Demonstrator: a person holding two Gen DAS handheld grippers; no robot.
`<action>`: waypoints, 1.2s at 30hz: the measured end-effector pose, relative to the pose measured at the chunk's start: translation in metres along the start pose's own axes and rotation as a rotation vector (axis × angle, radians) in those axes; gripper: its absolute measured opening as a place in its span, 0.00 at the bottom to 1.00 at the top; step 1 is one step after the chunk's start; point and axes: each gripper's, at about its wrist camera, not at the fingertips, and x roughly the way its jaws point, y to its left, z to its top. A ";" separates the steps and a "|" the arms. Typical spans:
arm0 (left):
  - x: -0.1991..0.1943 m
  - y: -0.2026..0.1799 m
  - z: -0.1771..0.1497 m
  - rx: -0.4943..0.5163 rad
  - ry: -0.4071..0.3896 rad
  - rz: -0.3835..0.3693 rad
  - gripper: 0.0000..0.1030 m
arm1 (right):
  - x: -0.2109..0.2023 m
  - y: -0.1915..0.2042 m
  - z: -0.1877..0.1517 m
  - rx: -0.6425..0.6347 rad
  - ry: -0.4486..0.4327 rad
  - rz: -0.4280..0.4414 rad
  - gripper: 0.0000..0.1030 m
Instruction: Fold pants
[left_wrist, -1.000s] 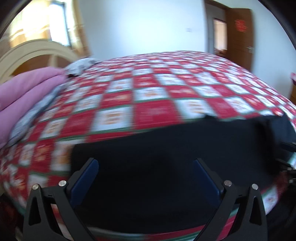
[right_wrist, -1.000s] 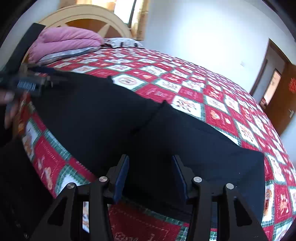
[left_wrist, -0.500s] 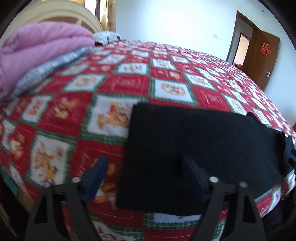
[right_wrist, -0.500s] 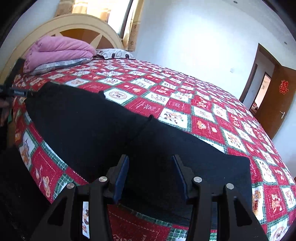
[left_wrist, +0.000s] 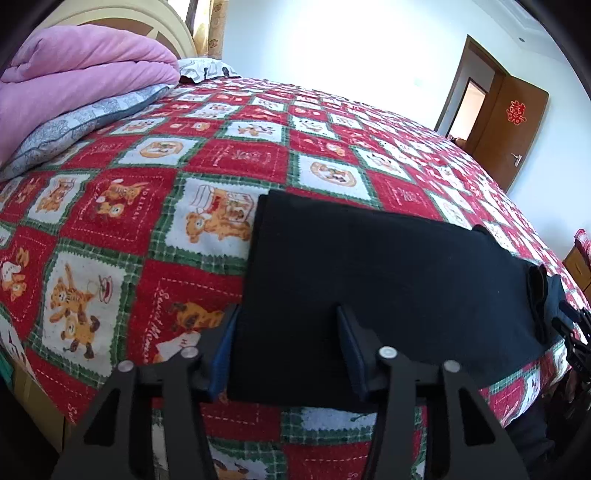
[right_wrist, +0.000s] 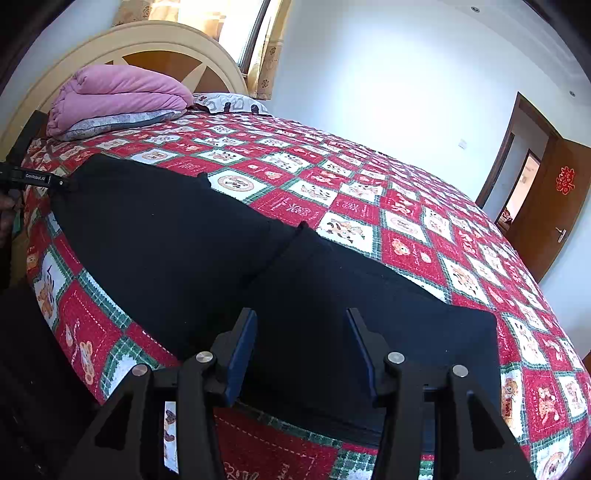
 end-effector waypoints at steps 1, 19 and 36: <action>-0.001 0.001 0.000 -0.004 0.000 -0.004 0.46 | 0.000 -0.001 0.000 0.002 0.001 0.001 0.49; -0.019 -0.030 0.006 0.045 0.059 0.057 0.19 | 0.007 -0.007 -0.003 0.016 0.034 -0.028 0.49; -0.068 -0.077 0.034 0.085 -0.089 -0.244 0.19 | -0.011 -0.047 0.008 0.165 0.040 -0.053 0.49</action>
